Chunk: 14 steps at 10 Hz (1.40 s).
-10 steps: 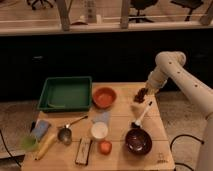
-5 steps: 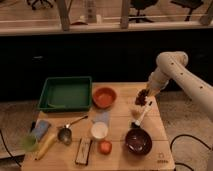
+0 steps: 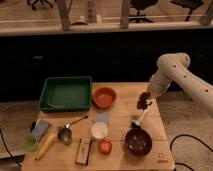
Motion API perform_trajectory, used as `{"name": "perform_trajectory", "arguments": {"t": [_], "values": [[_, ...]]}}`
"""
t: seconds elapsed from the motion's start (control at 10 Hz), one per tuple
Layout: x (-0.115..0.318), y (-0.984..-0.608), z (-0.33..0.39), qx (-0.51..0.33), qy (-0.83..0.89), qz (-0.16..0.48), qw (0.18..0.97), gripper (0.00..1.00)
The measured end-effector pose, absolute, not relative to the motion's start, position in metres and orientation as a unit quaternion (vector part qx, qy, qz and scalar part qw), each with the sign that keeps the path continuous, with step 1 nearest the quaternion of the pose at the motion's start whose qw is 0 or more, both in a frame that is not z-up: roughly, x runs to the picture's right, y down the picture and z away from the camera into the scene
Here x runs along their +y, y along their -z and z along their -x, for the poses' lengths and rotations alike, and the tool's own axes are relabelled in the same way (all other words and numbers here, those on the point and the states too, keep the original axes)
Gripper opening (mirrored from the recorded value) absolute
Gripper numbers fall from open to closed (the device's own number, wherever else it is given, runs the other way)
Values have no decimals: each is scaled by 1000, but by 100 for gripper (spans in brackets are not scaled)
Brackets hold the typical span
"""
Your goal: Place grapes in purple bowl
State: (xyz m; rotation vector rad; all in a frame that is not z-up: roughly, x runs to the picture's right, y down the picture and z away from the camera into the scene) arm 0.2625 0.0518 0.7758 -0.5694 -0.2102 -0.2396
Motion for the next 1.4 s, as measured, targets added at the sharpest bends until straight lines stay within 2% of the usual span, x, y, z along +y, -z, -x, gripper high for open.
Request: {"name": "perform_trajectory", "arguments": {"t": [1.4], "values": [[122, -732, -267, -106, 161, 296, 936, 1]]}}
